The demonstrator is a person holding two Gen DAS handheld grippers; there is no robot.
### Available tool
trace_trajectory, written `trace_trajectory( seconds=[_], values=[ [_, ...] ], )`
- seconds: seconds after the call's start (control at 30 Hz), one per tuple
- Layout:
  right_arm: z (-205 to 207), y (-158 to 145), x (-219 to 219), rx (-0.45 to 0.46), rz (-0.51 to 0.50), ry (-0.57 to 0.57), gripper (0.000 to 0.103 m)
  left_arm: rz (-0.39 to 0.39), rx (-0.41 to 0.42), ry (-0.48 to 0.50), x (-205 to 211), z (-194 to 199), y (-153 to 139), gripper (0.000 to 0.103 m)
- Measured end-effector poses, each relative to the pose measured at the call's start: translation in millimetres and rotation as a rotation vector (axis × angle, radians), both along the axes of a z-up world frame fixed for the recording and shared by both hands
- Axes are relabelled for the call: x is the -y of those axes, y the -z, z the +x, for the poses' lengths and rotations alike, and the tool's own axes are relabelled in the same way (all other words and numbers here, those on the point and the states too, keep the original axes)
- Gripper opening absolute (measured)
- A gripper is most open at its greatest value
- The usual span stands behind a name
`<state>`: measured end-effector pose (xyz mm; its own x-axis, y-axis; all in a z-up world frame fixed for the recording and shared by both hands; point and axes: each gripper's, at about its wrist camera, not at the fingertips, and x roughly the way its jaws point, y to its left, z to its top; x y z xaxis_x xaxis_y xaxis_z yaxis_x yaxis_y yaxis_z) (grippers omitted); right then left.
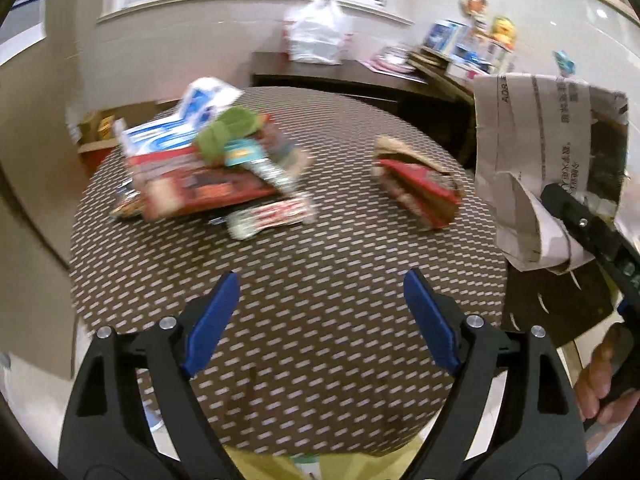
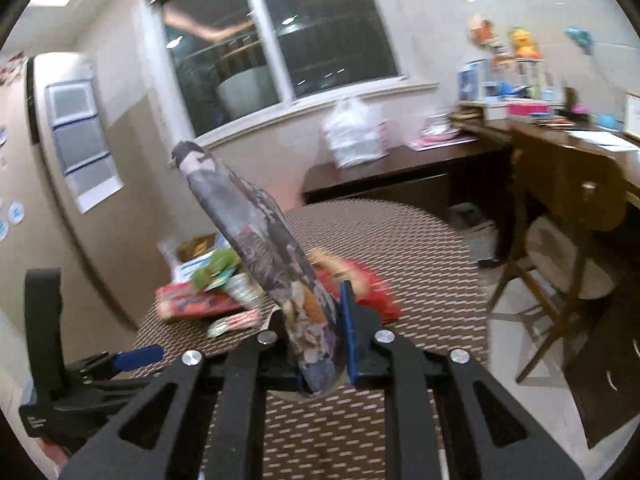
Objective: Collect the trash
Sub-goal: 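Grasp the red-and-tan paper bag with the left gripper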
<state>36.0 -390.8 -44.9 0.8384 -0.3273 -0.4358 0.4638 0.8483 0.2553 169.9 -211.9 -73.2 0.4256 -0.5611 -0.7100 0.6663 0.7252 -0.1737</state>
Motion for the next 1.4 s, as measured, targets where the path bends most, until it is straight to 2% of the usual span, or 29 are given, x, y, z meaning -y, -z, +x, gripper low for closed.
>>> trace_trajectory(
  seconds=[0.17,0.23,0.4,0.47,0.6,0.73,0.9,1.0,1.07,1.17,1.4],
  values=[
    [-20,13,44,-0.011,0.051,0.140,0.015,-0.002,-0.011,0.082,45,-5,0,0.086],
    [-25,18,55,-0.015,0.059,0.166,0.015,0.031,-0.011,0.122,68,-7,2,0.086],
    [-33,30,79,-0.015,0.092,0.205,0.015,0.044,-0.031,0.197,112,-7,6,0.086],
    [-31,34,88,-0.018,0.102,0.211,0.015,0.058,-0.038,0.197,127,-2,9,0.086],
    [-24,40,100,-0.013,0.128,0.208,0.015,0.086,-0.086,0.137,152,16,25,0.088],
    [-14,46,108,-0.027,0.144,0.198,0.015,0.101,-0.131,0.101,163,36,40,0.088],
    [-3,53,113,-0.049,0.153,0.197,0.015,0.075,-0.170,0.095,172,47,50,0.088],
    [1,56,112,-0.063,0.148,0.202,0.015,0.083,-0.159,0.087,179,50,56,0.063],
    [1,56,112,-0.065,0.149,0.208,0.015,0.093,-0.099,0.080,178,46,53,0.057],
    [2,55,109,-0.064,0.146,0.212,0.015,0.112,-0.017,0.093,176,36,51,0.055],
    [2,49,96,-0.067,0.125,0.213,0.015,0.116,0.021,0.077,147,25,43,0.053]
  ],
)
